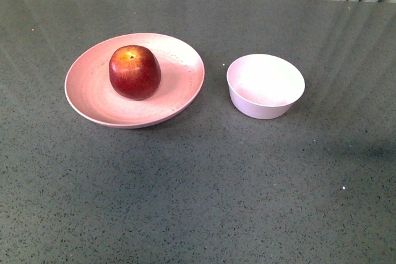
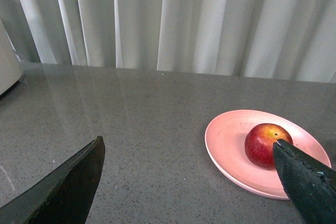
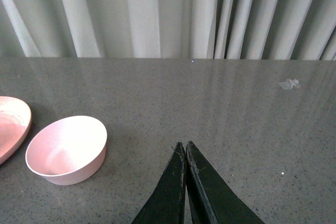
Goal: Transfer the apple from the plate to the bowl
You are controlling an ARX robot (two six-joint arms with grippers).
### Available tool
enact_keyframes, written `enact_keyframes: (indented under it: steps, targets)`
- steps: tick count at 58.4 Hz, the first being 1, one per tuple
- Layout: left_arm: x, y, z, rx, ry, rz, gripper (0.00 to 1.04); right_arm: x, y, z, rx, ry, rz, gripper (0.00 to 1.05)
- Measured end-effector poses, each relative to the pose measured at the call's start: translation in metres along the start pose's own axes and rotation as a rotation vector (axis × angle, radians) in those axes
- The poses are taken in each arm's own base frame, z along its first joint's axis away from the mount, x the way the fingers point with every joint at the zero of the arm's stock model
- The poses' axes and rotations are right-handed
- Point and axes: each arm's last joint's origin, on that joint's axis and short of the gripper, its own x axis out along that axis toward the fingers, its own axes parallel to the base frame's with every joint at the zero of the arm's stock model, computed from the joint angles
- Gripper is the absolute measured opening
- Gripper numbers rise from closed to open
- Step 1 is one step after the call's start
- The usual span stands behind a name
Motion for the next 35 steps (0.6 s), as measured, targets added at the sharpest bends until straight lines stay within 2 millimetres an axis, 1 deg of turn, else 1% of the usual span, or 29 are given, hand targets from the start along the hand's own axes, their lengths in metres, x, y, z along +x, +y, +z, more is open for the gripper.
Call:
enact_keyframes:
  steps: [15, 35]
  targets:
    - [0.0, 0.0, 0.0, 0.0, 0.0, 0.0, 0.96, -0.015, 0.0, 0.009, 0.0, -0.034, 0.0, 0.02]
    - [0.0, 0.0, 0.0, 0.0, 0.0, 0.0, 0.96, -0.03, 0.0, 0.013, 0.0, -0.043, 0.0, 0.02]
